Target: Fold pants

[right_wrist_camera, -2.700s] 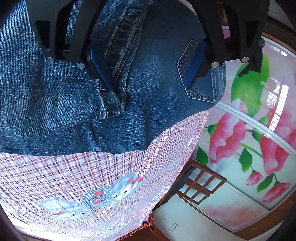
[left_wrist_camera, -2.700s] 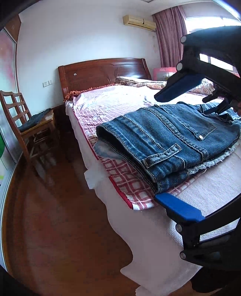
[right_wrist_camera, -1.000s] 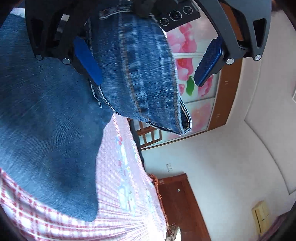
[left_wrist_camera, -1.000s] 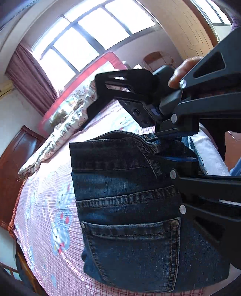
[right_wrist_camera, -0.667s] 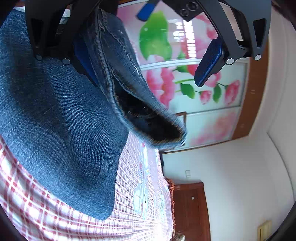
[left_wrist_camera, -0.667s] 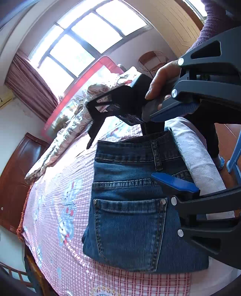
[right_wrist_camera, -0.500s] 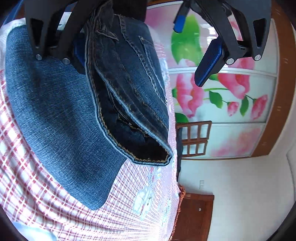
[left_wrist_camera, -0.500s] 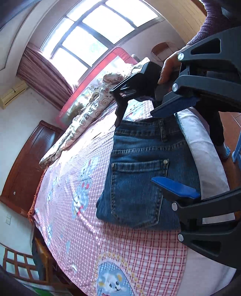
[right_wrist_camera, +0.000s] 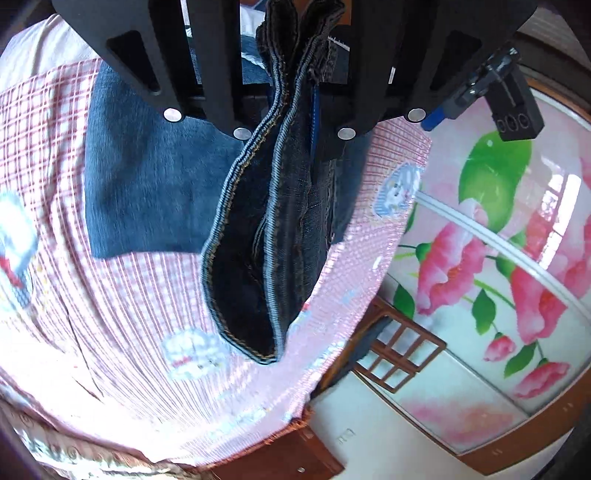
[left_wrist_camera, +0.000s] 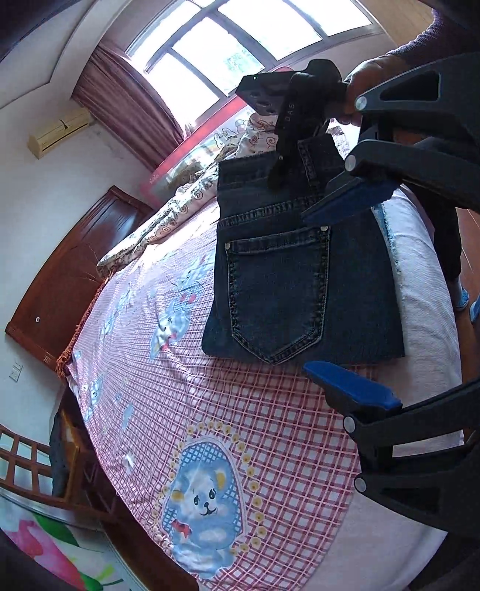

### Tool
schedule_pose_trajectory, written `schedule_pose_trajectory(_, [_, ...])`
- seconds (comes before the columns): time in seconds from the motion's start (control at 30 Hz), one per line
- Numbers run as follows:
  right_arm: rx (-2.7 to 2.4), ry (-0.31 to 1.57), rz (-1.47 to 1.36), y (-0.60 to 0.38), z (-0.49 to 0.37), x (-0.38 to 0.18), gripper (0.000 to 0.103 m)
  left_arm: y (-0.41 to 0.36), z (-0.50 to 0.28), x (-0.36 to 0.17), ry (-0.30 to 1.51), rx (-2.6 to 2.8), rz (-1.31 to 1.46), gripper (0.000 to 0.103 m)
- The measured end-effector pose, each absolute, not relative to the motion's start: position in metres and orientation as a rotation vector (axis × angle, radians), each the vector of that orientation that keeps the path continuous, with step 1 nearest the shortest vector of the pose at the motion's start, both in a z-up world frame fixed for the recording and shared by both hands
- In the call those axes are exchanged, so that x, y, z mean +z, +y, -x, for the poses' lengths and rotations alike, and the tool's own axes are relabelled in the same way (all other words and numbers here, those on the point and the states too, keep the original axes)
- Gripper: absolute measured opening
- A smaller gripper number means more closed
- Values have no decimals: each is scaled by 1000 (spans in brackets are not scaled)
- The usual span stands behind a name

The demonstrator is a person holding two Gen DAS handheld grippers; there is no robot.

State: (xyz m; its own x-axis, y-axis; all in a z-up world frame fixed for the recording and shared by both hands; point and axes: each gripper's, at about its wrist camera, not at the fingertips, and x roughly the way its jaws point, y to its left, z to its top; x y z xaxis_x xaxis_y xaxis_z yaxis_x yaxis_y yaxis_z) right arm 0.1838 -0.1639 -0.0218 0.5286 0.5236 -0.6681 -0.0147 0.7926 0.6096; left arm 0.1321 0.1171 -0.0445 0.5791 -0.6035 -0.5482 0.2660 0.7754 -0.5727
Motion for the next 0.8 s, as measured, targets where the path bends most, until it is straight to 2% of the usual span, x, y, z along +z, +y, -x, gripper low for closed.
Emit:
schedule_pose_trajectory(0.1, [331, 928, -675, -188, -179, -26, 13, 113, -140, -36, 773, -523, 450, 81])
schedule_pose_trajectory(0.17, [272, 960, -776, -212, -168, -53, 13, 107, -147, -34, 758, -509, 415, 87])
schedule_pose_trajectory(0.27, [161, 1065, -930, -233, -153, -112, 13, 93, -164, -38, 792, -514, 392, 88])
schedule_pose_trajectory(0.33, [159, 1031, -1048, -242, -140, -139, 11, 82, -175, -42, 831, -529, 400, 88])
schedule_pose_trajectory(0.6, [162, 1050, -1050, -242, -143, -135, 11, 18, -217, -27, 828, -801, 438, 88])
schedule_pose_trajectory(0.8, [164, 1058, -1066, -253, -137, -143, 11, -31, -266, -55, 954, -783, 309, 88])
